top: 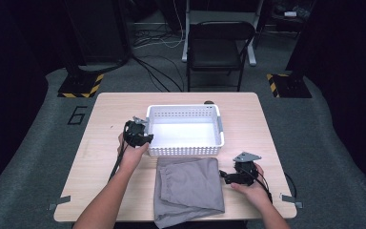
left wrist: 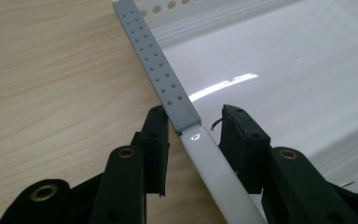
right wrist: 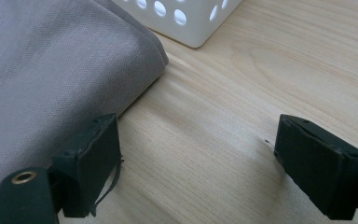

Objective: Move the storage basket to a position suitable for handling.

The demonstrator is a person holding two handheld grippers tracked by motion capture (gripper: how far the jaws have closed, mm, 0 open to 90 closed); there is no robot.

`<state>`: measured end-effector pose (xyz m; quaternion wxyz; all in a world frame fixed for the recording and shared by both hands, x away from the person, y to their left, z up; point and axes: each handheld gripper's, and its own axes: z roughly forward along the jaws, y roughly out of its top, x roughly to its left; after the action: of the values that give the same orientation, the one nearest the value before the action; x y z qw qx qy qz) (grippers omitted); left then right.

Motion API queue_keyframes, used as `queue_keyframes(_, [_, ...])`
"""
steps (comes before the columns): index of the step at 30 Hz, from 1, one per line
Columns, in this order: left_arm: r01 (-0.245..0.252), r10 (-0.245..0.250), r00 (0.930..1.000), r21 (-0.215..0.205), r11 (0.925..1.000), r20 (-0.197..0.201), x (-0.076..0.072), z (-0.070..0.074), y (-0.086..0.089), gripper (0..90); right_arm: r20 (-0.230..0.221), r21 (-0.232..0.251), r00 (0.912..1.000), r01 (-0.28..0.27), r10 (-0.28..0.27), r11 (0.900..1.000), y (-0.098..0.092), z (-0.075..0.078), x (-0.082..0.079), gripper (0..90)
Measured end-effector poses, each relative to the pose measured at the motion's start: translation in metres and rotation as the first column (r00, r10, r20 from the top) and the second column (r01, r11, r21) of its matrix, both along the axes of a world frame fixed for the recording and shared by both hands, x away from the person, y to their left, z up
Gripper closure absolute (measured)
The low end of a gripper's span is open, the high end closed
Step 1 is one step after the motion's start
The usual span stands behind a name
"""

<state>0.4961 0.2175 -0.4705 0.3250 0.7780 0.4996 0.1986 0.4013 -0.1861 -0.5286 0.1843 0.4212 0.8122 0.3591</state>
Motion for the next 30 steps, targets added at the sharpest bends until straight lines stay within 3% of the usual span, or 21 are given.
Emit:
queue_keyframes(5, [-0.001,0.001,0.9998,-0.016,0.9999,-0.017,-0.001,-0.001,0.001,61.7,-0.001,0.0,1.0,0.0,0.0,1.0,0.0,0.0,0.0,13.6])
queue_keyframes(10, [-0.02,0.018,0.9994,-0.043,0.9989,-0.029,-0.004,0.001,0.004,49.3,0.0,0.0,1.0,0.003,-0.003,1.0,0.0,0.0,0.0,13.9])
queue_keyframes(13, [-0.01,0.01,0.9999,-0.039,0.9992,0.0,-0.007,0.007,0.007,46.6,0.006,0.008,0.9999,0.014,-0.014,1.0,0.0,0.0,0.0,15.5])
queue_keyframes(17, [-0.003,0.004,1.0,-0.062,0.9981,0.004,-0.012,0.014,0.012,44.9,-0.009,0.009,0.9994,0.033,-0.033,0.999,-0.001,0.003,-0.001,24.0])
queue_keyframes(20, [0.009,-0.008,0.9999,-0.06,0.9982,0.008,-0.016,0.018,0.016,44.8,-0.012,-0.009,0.9998,0.016,-0.016,1.0,0.0,0.005,-0.001,27.9])
queue_keyframes(30, [0.026,-0.023,0.9991,-0.077,0.9967,0.035,-0.029,0.031,0.025,44.3,-0.031,-0.022,0.9995,0.004,-0.005,1.0,0.001,0.007,-0.001,31.2])
